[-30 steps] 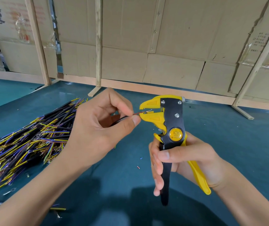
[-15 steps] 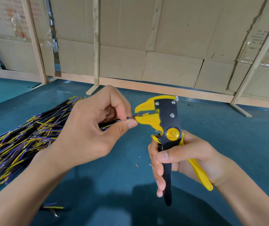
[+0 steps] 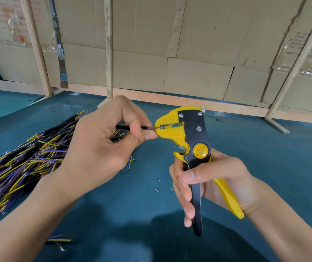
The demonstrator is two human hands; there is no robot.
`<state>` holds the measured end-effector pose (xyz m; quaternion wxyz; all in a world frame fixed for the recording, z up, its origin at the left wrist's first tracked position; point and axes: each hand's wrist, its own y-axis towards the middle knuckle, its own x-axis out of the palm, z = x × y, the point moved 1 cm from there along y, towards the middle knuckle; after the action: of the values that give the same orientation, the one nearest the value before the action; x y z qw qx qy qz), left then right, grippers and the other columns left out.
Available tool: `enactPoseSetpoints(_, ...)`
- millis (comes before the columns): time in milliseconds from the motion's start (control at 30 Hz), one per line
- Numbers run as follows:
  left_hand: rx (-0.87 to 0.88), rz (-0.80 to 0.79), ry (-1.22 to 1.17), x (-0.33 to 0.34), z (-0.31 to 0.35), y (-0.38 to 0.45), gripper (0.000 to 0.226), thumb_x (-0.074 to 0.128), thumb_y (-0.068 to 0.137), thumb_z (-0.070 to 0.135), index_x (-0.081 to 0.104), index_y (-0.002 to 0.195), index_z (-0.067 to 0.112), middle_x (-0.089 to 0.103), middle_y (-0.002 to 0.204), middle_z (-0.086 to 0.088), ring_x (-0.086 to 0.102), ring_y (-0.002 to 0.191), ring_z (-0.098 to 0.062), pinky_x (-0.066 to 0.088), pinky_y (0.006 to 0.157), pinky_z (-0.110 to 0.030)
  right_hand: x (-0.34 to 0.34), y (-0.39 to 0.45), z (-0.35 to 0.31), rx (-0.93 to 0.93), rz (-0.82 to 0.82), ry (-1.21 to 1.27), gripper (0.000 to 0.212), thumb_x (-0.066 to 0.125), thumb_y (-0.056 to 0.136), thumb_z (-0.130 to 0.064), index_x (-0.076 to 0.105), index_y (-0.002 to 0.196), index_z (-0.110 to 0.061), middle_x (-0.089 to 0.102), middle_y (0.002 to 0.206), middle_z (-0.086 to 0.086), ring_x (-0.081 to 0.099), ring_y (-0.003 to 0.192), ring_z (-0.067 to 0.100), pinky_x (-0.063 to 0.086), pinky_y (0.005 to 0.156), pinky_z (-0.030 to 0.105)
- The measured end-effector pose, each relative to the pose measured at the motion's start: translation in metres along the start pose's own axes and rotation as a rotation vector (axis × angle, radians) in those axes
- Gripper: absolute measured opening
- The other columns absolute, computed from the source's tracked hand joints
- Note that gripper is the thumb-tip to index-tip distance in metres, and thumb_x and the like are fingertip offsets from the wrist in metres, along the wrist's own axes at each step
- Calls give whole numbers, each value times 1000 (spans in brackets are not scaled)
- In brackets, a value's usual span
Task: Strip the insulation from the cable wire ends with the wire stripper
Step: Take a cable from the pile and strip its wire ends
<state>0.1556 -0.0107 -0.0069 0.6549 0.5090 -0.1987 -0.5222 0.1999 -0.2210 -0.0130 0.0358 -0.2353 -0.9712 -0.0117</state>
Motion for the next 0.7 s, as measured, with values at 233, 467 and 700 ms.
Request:
enactPoseSetpoints(233,-40,-4,50,-3,4,1,26,73,88,22,49,79,29,69,88,8,70,86,-22,53,73,-43,-1,0,1,-4,30,-56,16,53,84,-1,61,70,2,59,65,17,64,57,33,54,64,47)
enactPoseSetpoints(467,-47,15,75,-3,6,2,32,76,84,13,48,78,29,70,84,7,70,83,-14,51,74,-21,0,1,1,-9,24,-56,16,54,85,-2,62,71,2,61,64,16,65,57,33,55,66,43)
enactPoseSetpoints(700,10,35,172,-4,10,1,26,77,84,19,54,71,19,71,88,6,70,86,-10,52,74,-22,-1,0,2,-13,17,-62,15,55,84,0,63,72,1,61,66,15,65,59,33,51,69,51)
